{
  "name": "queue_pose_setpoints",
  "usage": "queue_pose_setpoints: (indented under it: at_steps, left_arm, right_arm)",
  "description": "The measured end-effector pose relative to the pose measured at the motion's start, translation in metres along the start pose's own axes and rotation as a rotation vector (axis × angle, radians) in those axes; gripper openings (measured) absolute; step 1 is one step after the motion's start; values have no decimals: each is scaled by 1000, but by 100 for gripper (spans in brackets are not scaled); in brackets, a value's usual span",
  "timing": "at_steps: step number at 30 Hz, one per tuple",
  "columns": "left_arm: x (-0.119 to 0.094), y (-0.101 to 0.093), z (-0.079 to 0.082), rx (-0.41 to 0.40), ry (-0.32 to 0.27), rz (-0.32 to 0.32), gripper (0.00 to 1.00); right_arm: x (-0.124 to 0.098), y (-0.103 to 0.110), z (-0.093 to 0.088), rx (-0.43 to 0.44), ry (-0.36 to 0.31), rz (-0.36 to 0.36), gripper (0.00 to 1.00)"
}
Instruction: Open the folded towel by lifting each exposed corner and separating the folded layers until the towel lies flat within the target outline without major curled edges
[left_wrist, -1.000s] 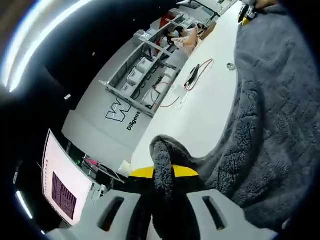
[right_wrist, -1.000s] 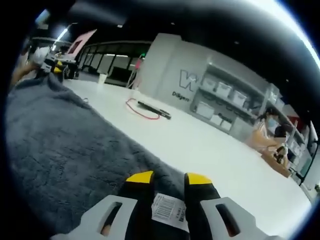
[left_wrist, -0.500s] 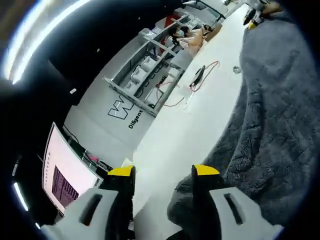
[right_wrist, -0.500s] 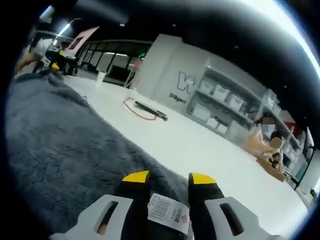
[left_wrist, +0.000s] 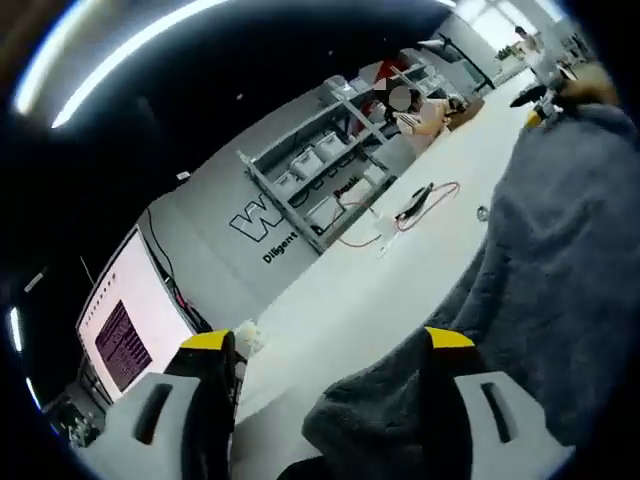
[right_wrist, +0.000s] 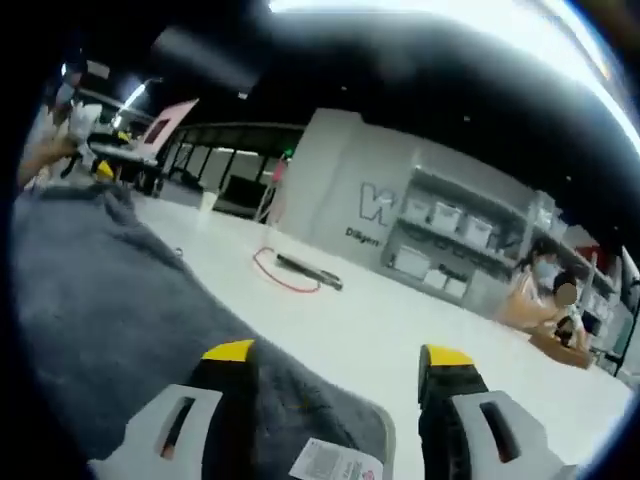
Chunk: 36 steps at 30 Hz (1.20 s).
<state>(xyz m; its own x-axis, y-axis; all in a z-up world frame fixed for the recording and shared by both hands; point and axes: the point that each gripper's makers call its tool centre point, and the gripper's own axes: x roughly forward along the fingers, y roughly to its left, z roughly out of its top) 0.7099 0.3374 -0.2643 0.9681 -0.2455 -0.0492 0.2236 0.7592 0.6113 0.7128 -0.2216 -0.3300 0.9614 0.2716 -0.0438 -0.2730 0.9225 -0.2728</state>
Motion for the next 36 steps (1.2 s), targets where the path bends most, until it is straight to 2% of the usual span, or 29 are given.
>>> queue_pose_setpoints:
  at_steps: [2, 5, 6, 8, 9, 10, 11, 12, 14, 15, 16, 18, 19, 20, 21, 22, 23, 24, 25, 26, 28, 29, 30, 31, 32, 33, 34, 35, 36]
  left_arm:
    - [0, 4, 12, -35, -60, 36, 62]
    - [6, 7, 15, -99, -101, 51, 60]
    - [7, 6, 12, -120, -99, 41, 58]
    - [10, -1, 7, -168, -79, -2, 49]
    - [16, 1, 0, -221, -69, 9, 44]
    - [21, 5, -5, -243, -63, 29, 39]
    - [27, 6, -11, -251, -46, 32, 31]
    - [35, 2, -19, -244, -18, 0, 25]
    - [47, -9, -31, -262, 35, -64, 16]
    - [57, -19, -34, -232, 38, -119, 11]
    - [59, -21, -31, -147, 12, -135, 4]
    - [64, -23, -25, -31, -40, -111, 1]
    - [62, -26, -30, 36, -24, -104, 1]
    - [65, -32, -36, 40, 8, -118, 1]
    - [68, -35, -39, 17, 16, -128, 1]
    - [70, -43, -38, -22, 10, -166, 1]
    - [75, -52, -34, -112, -22, -212, 1]
    - [75, -54, -39, -176, 4, -216, 1]
    - [76, -55, -48, -138, 31, -213, 1]
    - [78, -59, -47, -125, 20, -216, 1]
    - [77, -57, -51, -108, 21, -195, 1]
    - [76, -42, -56, -107, 39, -110, 1]
    - [76, -39, -55, -131, 42, -91, 1]
    - [76, -45, -53, -113, 15, -124, 1]
    - [77, -53, -52, -72, -7, -179, 1]
    - [77, -54, -64, -82, 55, -170, 1]
    - [77, -54, -69, -92, 80, -166, 1]
    - [80, -63, -71, -80, 70, -201, 1]
    - [79, -65, -74, -90, 81, -207, 1]
  right_arm:
    - [-2, 0, 4, 3, -12, 17, 49]
    - [-2, -5, 6, 17, -11, 1, 55]
    - [-1, -6, 6, 18, -8, 2, 56]
    - [-2, 4, 18, 59, -64, 55, 53]
    - [-3, 7, 30, 163, -124, 82, 49]
    - [-1, 6, 29, 228, -121, 109, 42]
    - [-1, 6, 28, 246, -112, 115, 33]
    - [4, -4, 16, 254, -37, 81, 28]
    - [6, -10, 14, 223, -17, 52, 22]
    - [7, -18, 16, 241, -29, 16, 19]
    - [8, -19, 18, 280, -48, 19, 15]
    - [10, -19, 14, 395, -42, 31, 8]
    - [11, -23, 5, 412, -7, 6, 7]
    - [12, -29, -7, 393, 33, -29, 8]
    - [13, -31, -12, 360, 40, -43, 7]
    - [14, -31, -18, 339, 52, -49, 3]
    - [16, -26, -24, 322, 63, -21, 0]
    - [19, -16, -27, 318, 58, 37, 0]
    - [21, -13, -30, 341, 81, 53, 0]
    - [22, -10, -34, 347, 115, 42, 0]
    - [24, -6, -40, 245, 143, 53, 0]
    - [24, -2, -50, 167, 193, 54, 0]
    - [24, -1, -56, 95, 224, 52, 0]
    - [25, -2, -61, 34, 244, 48, 0]
    - [26, 0, -62, 24, 244, 49, 0]
    - [26, 2, -60, 47, 236, 50, 0]
    - [25, 0, -59, 67, 231, 50, 0]
    - [25, -2, -60, 93, 228, 56, 0]
    - [24, -2, -62, 153, 226, 69, 0]
